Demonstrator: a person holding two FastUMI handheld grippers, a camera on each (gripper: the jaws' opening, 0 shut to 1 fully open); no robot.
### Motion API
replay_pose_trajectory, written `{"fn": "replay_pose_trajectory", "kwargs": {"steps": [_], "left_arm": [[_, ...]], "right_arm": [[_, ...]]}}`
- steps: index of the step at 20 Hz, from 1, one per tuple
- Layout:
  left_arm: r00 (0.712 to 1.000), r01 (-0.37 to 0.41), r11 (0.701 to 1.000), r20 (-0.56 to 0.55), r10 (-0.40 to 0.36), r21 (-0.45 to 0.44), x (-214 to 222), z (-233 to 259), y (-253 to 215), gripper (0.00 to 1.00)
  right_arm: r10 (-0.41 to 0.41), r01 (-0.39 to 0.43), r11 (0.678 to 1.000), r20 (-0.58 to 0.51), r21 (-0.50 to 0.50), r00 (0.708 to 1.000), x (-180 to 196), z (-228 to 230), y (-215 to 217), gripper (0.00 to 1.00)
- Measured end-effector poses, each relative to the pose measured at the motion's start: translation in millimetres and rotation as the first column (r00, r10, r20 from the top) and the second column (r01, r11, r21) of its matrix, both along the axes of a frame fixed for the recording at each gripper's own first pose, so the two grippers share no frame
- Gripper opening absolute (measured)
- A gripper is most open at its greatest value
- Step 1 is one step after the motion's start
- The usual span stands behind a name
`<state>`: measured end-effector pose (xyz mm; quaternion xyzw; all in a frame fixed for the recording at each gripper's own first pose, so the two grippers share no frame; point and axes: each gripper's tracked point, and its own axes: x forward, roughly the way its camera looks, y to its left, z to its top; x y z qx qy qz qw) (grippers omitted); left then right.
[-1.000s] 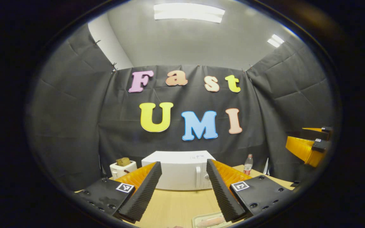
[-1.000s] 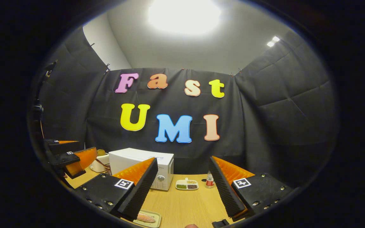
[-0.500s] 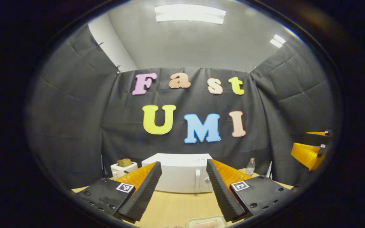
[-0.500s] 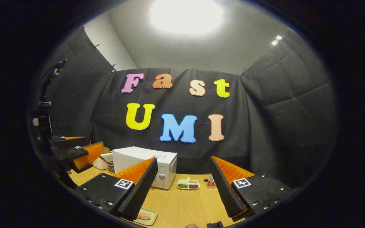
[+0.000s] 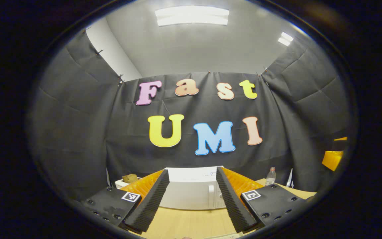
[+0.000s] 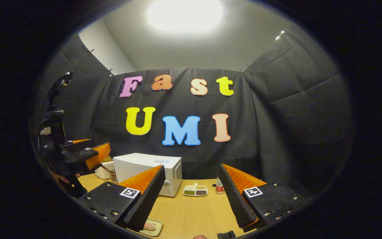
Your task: Open the microwave oven with the left hand, put the food in, and close the microwave oven.
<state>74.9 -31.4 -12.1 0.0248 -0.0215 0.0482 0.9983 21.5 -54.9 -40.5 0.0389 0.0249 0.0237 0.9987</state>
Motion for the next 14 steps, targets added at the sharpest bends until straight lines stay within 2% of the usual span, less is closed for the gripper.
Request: {"fn": "replay_pose_trajectory", "kwargs": {"steps": [7,14], "left_arm": [[0.996,0.073,0.997,-0.057,-0.074,-0.021,85,-52,-4,0.96],[0.977,0.141,0.988,-0.154,-0.15,-0.066,157,-122,-12,0.95]], "right_arm": [[-0.096,0.095,0.994,-0.004,-0.048,0.995,36,-2,-5,0.99],[-0.163,0.159,0.982,-0.025,-0.103,0.986,57,-11,1,0.99]]}}
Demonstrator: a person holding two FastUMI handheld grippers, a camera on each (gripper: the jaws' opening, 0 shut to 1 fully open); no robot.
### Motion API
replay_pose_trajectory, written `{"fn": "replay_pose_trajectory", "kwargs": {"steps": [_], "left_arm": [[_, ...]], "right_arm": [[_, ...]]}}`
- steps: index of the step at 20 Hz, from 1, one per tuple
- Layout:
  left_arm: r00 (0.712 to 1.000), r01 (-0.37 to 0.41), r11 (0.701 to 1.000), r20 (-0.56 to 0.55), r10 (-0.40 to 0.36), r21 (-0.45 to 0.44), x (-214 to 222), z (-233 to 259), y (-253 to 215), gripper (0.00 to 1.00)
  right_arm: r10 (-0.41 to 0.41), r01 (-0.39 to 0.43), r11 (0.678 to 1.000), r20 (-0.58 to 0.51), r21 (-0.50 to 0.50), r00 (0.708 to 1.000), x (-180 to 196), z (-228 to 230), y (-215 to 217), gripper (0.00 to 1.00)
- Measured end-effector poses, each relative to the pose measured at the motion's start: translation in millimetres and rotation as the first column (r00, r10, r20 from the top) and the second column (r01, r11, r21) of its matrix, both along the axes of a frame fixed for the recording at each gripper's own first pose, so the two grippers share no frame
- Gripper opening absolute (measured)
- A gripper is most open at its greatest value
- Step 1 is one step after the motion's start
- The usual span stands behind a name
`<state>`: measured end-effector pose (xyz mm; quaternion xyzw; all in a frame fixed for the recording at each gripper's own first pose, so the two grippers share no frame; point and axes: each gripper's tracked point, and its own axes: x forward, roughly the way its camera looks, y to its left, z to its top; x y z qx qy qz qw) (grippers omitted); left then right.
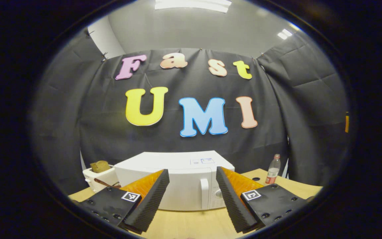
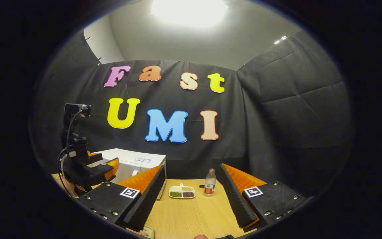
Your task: Open the microwave oven with the left hand, put the food in, and close the microwave oven.
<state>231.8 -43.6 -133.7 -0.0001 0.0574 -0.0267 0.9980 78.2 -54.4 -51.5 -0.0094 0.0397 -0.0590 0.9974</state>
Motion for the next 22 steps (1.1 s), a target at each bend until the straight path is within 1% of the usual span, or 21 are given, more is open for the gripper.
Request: {"fn": "replay_pose_trajectory", "kwargs": {"steps": [8,12,15,17,18,19,20,21,22], "left_arm": [[0.99,0.093,0.996,-0.108,-0.092,0.002,55,-73,-25,0.96],[0.976,0.109,0.994,-0.19,-0.107,-0.002,73,-115,-34,0.96],[0.96,0.12,0.993,-0.254,-0.116,0.002,84,-147,-39,0.96],[0.955,0.119,0.993,-0.274,-0.111,0.016,91,-158,-39,0.94],[0.954,0.116,0.993,-0.28,-0.106,0.023,92,-161,-39,0.91],[0.953,0.117,0.993,-0.286,-0.105,0.025,93,-165,-40,0.82],[0.952,0.117,0.993,-0.288,-0.105,0.027,93,-167,-40,0.77],[0.951,0.12,0.992,-0.291,-0.107,0.028,94,-167,-42,0.69],[0.952,0.118,0.992,-0.289,-0.102,0.037,95,-168,-43,0.63]], "right_arm": [[-0.075,0.073,0.997,-0.055,-0.04,0.996,6,-16,2,0.98],[-0.089,0.086,0.995,-0.075,-0.05,0.993,4,-21,8,0.99],[-0.101,0.094,0.992,-0.086,-0.086,0.991,0,-23,10,0.98],[-0.102,0.092,0.99,-0.09,-0.106,0.991,-3,-22,12,0.99],[-0.101,0.091,0.989,-0.09,-0.113,0.991,-3,-21,11,0.99],[-0.107,0.095,0.988,-0.09,-0.121,0.99,-5,-20,10,0.98],[-0.113,0.101,0.987,-0.089,-0.126,0.99,-6,-20,7,0.98],[-0.118,0.107,0.986,-0.09,-0.125,0.989,-8,-19,5,0.98],[-0.124,0.113,0.986,-0.09,-0.119,0.988,-10,-20,3,0.99]]}}
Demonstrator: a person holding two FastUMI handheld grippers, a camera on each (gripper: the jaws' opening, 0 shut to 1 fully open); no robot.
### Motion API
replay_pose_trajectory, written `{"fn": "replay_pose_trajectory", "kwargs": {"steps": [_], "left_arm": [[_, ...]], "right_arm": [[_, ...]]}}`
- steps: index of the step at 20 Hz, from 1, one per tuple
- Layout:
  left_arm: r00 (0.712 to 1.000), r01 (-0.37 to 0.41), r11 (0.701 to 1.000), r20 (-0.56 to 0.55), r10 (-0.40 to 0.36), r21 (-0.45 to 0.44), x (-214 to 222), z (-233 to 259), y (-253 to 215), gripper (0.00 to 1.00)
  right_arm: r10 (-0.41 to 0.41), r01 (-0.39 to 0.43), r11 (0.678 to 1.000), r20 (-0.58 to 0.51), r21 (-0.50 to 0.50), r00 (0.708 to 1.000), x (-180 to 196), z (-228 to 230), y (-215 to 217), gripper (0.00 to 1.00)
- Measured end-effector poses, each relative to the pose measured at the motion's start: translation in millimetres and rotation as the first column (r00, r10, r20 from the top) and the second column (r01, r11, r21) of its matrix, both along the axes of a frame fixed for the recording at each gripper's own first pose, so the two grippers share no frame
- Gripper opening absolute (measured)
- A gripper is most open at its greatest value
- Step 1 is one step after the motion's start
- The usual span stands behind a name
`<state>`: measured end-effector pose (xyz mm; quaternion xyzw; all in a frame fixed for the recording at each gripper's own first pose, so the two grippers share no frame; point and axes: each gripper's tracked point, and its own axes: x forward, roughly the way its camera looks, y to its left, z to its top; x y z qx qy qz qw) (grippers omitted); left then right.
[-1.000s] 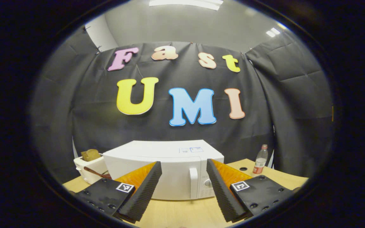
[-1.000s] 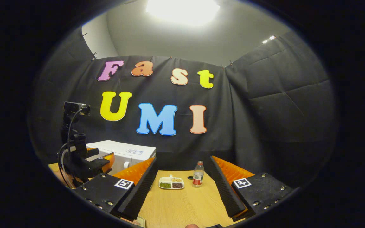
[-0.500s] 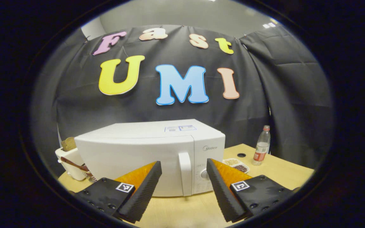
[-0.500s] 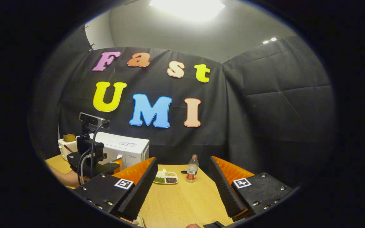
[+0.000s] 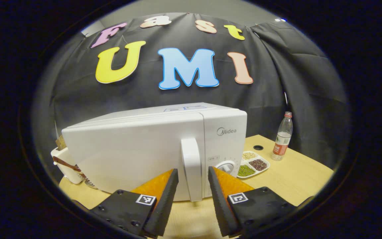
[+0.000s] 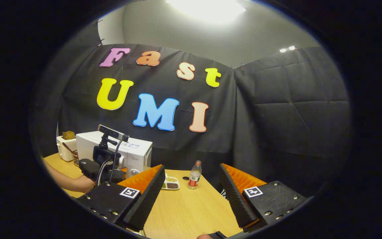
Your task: Open the microwave oven with the left hand, put the food in, and close the microwave oven.
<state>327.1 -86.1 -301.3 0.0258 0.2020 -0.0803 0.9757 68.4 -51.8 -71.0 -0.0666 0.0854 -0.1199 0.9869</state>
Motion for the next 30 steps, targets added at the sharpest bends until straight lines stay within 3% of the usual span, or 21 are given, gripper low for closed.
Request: {"fn": "replay_pose_trajectory", "kwargs": {"steps": [4,5,6,14,16,18,21,30], "left_arm": [[1.0,0.025,0.999,0.011,-0.025,0.029,7,2,-6,0.52],[1.0,0.022,0.999,0.006,-0.022,0.041,8,3,-4,0.45],[1.0,0.021,0.999,-0.009,-0.021,0.04,11,-2,-3,0.44],[0.998,-0.026,0.999,-0.051,0.026,-0.018,5,0,-1,0.13],[0.996,-0.07,0.997,-0.056,0.068,-0.037,-20,3,4,0.13],[0.998,-0.062,0.998,-0.007,0.061,-0.004,-45,13,13,0.13],[0.998,-0.056,0.998,-0.033,0.055,-0.022,-68,15,20,0.13],[0.991,-0.123,0.992,-0.049,0.124,0.028,-133,27,59,0.13]], "right_arm": [[-0.016,0.016,1.0,-0.003,0.018,1.0,-5,-1,-6,0.98],[-0.013,0.013,1.0,-0.005,0.021,1.0,-7,-2,-5,0.98],[-0.013,0.013,1.0,-0.003,0.021,1.0,-9,-2,-6,0.98],[-0.001,0.001,0.999,-0.007,0.038,1.0,-21,-2,-11,0.98],[-0.003,0.003,0.999,-0.011,0.038,1.0,-23,-4,-16,0.98],[0.003,-0.004,0.998,0.004,0.064,1.0,-24,1,-17,0.98],[0.034,-0.035,0.995,0.013,0.091,0.999,-22,-1,-13,0.98],[0.185,-0.191,0.973,0.056,0.131,0.981,-36,3,14,0.99]]}}
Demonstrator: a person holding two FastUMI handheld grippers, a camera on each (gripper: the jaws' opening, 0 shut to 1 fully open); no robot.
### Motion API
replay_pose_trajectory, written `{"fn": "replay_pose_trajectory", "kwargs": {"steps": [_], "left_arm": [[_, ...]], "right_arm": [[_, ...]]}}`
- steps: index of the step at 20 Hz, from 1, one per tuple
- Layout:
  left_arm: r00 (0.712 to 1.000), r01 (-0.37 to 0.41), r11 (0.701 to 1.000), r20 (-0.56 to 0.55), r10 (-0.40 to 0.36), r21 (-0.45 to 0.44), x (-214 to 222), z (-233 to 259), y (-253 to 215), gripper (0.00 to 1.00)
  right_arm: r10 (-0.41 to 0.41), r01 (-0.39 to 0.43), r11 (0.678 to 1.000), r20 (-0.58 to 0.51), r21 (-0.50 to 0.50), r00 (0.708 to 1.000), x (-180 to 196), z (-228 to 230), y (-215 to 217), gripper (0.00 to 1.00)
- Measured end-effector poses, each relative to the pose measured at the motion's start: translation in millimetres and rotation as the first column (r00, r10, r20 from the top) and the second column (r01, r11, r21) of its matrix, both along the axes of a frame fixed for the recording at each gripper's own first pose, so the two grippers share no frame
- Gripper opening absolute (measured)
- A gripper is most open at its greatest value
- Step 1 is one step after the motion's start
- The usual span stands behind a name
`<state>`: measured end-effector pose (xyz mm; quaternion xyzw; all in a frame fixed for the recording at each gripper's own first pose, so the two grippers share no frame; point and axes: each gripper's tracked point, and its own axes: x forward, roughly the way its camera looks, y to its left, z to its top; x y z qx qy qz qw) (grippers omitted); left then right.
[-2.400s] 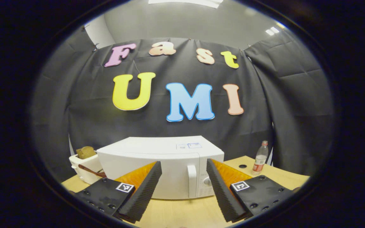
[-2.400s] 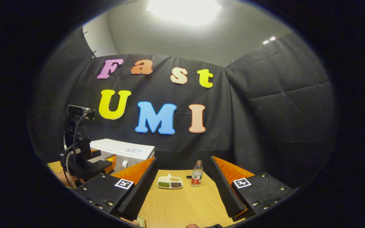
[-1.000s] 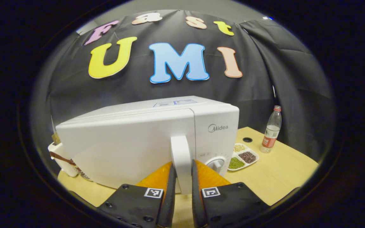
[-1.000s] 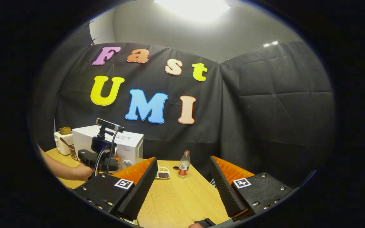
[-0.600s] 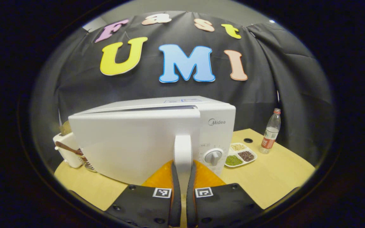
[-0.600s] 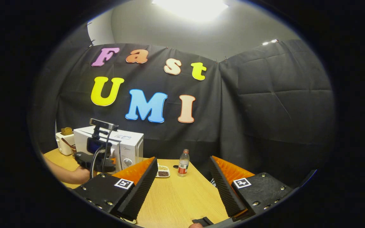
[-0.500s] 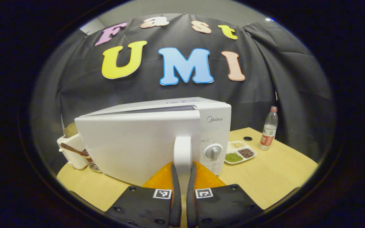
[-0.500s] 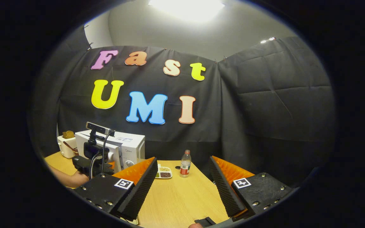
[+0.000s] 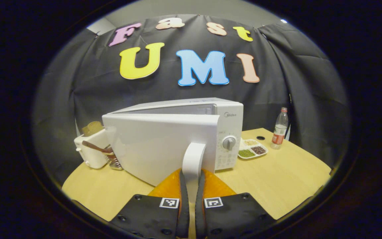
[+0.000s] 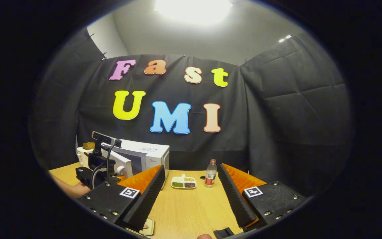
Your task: Open the microwave oven with the left hand, put the food in, and close the microwave oven.
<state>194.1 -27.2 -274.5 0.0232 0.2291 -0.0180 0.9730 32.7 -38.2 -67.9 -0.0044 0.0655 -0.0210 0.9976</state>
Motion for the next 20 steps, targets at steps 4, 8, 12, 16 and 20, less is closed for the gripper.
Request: {"fn": "replay_pose_trajectory", "kwargs": {"steps": [4,8,12,16,20], "left_arm": [[0.998,-0.066,0.998,-0.007,0.066,0.019,-29,4,23,0.13],[0.991,-0.13,0.99,-0.008,0.131,0.063,-58,9,51,0.13],[0.98,-0.199,0.975,-0.009,0.201,0.095,-85,12,87,0.13],[0.969,-0.244,0.965,-0.008,0.246,0.098,-107,14,118,0.13],[0.968,-0.246,0.965,-0.015,0.249,0.085,-121,16,146,0.13]], "right_arm": [[0.07,-0.07,0.997,0.008,0.024,0.998,-11,1,8,0.99],[0.131,-0.131,0.989,0.007,0.06,0.991,-23,-3,12,0.98],[0.21,-0.209,0.974,0.003,0.086,0.978,-25,-7,28,0.99],[0.244,-0.243,0.964,0.006,0.111,0.97,-22,-3,51,0.98],[0.256,-0.254,0.959,0.002,0.126,0.967,-16,0,80,0.98]]}}
